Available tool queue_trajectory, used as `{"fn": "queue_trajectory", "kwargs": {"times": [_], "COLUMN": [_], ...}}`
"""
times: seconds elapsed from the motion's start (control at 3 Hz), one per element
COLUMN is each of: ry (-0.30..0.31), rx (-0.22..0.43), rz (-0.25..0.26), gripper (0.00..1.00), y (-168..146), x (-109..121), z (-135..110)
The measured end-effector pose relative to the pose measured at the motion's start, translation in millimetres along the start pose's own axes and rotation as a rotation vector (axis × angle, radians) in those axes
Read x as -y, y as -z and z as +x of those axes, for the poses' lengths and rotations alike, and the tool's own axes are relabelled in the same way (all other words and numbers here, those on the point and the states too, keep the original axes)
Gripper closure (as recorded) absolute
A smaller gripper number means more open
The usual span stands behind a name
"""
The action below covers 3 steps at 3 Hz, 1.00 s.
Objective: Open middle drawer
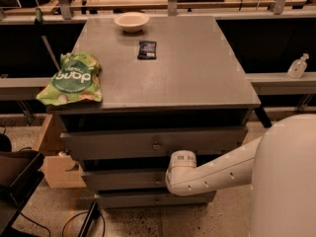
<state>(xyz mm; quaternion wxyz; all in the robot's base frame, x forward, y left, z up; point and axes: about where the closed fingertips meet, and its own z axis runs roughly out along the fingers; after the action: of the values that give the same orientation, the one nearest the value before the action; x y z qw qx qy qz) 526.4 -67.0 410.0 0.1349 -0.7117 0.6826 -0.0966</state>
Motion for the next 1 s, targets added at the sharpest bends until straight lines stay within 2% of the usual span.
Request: {"fn": "queue_trajectory", "kwargs": {"times": [0.33, 0.67, 1.0], "ry": [0.0, 0.0, 0.0], "rx": [0.0, 0.0, 0.0], "rz": [0.0, 0.0, 0.0], "gripper": [1.0, 0.85, 0.61], "y": [0.1, 2.2, 3.4], "x": [0.0, 0.7, 1.0], "z": [0.0, -0.1, -0.1]}}
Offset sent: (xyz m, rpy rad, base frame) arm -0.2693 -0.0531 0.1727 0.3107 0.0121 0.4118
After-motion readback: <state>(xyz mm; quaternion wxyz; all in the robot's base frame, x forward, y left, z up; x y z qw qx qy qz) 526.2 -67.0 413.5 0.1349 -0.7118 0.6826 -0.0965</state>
